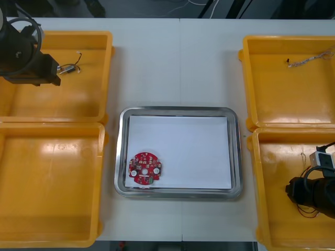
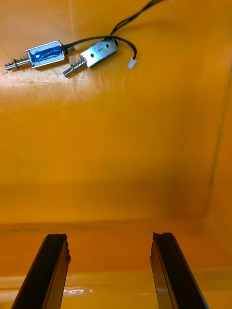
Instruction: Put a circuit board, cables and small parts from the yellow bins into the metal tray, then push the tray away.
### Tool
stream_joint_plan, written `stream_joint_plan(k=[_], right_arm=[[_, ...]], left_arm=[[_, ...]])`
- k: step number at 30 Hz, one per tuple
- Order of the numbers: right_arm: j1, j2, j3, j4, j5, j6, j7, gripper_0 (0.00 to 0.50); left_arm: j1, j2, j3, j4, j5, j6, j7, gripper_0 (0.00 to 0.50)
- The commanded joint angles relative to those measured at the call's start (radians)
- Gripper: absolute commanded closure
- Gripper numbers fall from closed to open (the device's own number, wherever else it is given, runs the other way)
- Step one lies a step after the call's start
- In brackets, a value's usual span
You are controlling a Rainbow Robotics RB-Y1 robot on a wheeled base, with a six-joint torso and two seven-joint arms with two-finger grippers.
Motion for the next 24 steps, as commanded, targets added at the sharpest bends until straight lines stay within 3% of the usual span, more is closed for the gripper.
stream_joint_plan(k=[1, 11, 12, 13, 15, 16, 17, 24], right_arm=[[0.045, 0.014, 0.016, -0.006, 0.011, -0.023, -0.010, 0.000], [0.066, 0.014, 0.016, -0.004, 0.002, -0.057, -0.010, 0.000], [0.065, 0.013, 0.016, -0.004, 0.000, -0.057, -0.012, 0.021], [0.065, 0.013, 0.016, -0.006, 0.000, -0.057, -0.013, 0.074], [0.065, 0.013, 0.016, -0.006, 0.000, -0.058, -0.013, 0.366], [0.065, 0.014, 0.016, -0.004, -0.001, -0.057, -0.016, 0.456], [0.065, 0.013, 0.016, -0.004, -0.001, -0.057, -0.016, 0.500], [0.058, 0.013, 0.016, -0.006, -0.003, -0.057, -0.026, 0.500]], left_arm=[[-0.070, 0.007, 0.031, 0.073, -0.006, -0.008, -0.180, 0.000], [-0.152, -0.021, 0.042, 0.227, -0.028, -0.008, -0.450, 0.000], [-0.161, -0.025, 0.045, 0.244, -0.033, -0.008, -0.483, 0.000], [-0.166, -0.025, 0.048, 0.253, -0.034, -0.008, -0.500, 0.000], [-0.181, -0.032, 0.059, 0.288, -0.039, -0.010, -0.562, 0.000], [-0.192, -0.035, 0.062, 0.305, -0.042, -0.013, -0.588, 0.000], [-0.195, -0.035, 0.062, 0.314, -0.045, -0.014, -0.598, 0.000], [-0.238, -0.059, 0.071, 0.403, -0.068, -0.088, -0.755, 0.000]])
